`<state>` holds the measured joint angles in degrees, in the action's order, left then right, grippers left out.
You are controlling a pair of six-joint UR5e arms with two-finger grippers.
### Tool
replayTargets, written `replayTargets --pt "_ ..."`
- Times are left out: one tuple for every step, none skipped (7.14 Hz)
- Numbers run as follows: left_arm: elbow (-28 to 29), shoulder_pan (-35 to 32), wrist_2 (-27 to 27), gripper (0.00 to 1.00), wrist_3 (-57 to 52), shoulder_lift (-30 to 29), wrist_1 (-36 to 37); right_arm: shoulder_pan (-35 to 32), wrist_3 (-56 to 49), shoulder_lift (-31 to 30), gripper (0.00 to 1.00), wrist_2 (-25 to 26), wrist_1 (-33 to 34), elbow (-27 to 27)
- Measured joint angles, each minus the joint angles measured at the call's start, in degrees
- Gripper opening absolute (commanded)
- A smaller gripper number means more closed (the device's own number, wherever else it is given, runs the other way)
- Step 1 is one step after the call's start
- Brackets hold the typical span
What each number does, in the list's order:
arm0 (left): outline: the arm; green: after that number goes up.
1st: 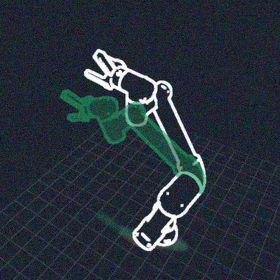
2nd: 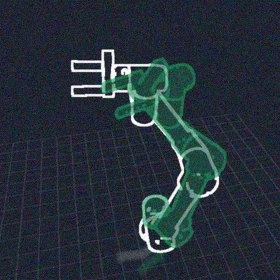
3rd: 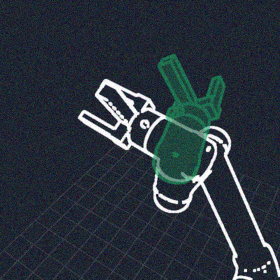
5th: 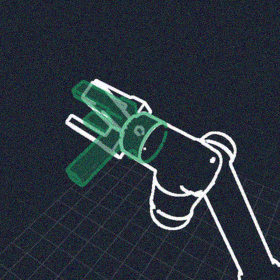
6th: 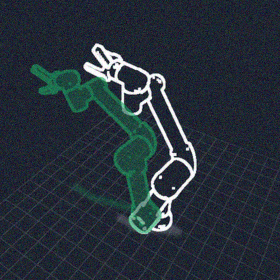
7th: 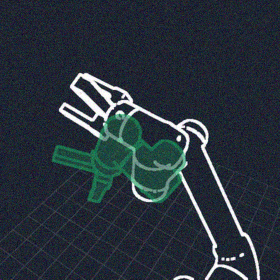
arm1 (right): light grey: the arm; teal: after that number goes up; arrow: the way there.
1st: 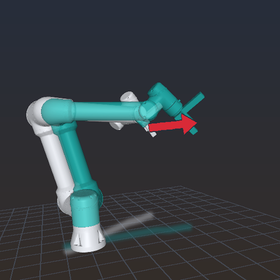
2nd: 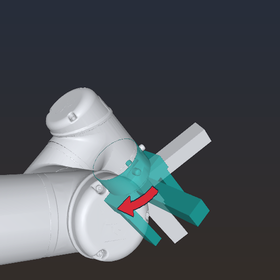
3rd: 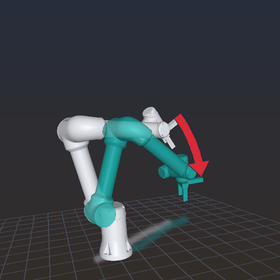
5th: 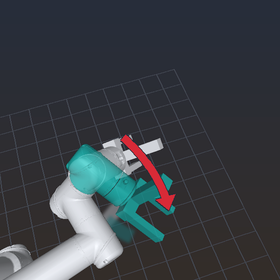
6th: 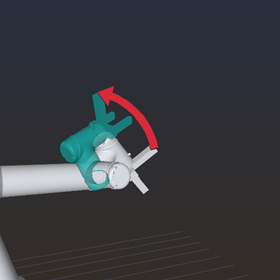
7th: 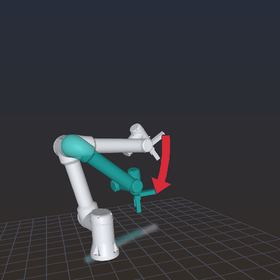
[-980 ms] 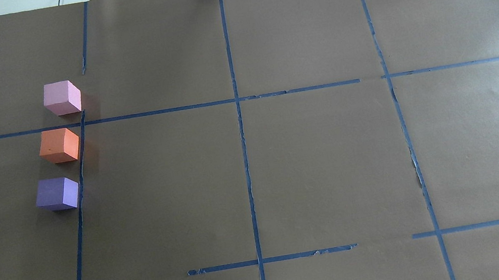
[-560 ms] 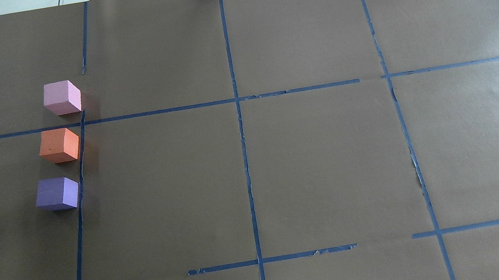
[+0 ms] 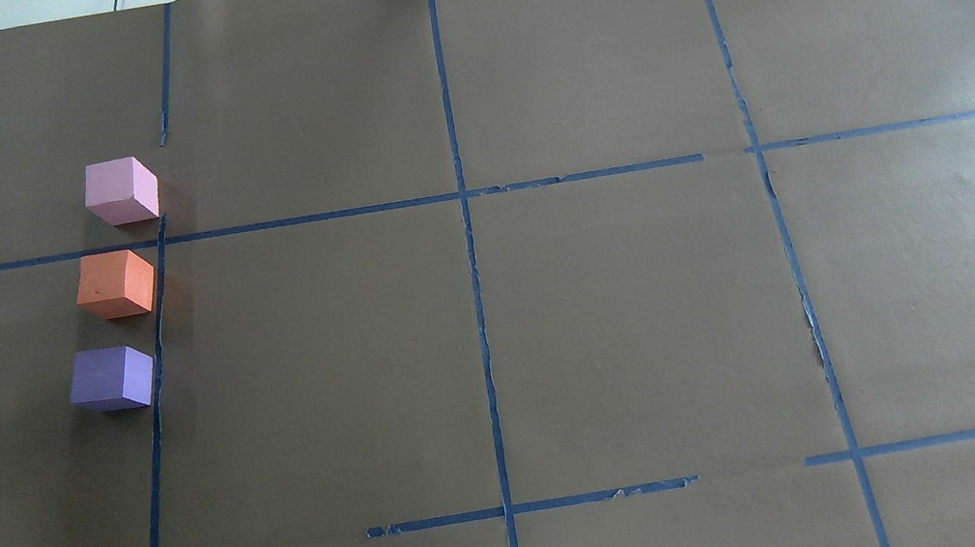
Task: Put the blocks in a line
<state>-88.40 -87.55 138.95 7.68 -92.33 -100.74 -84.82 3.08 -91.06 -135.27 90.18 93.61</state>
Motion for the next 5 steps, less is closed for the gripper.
replayTargets --pt "-2.3 -0.3 -2.7 1.0 -1.9 -0.2 5.0 0.0 0.0 0.0 1.0 0.0 0.0 0.0" --pt "-4.0 -0.8 -4.5 1.0 -4.3 -0.4 8.5 0.0 0.0 0.0 1.0 0.0 0.0 0.0" --pt "-4.6 -1.4 -5.3 1.0 -6.8 -0.8 10.5 0.0 0.0 0.0 1.0 0.0 0.0 0.0" --pt "-4.8 -1.8 -5.6 1.0 -7.9 -1.6 12.1 0.0 0.0 0.0 1.0 0.0 0.0 0.0" --pt "-4.8 -2.0 -5.7 1.0 -8.4 -2.7 13.5 0.0 0.0 0.0 1.0 0.0 0.0 0.0"
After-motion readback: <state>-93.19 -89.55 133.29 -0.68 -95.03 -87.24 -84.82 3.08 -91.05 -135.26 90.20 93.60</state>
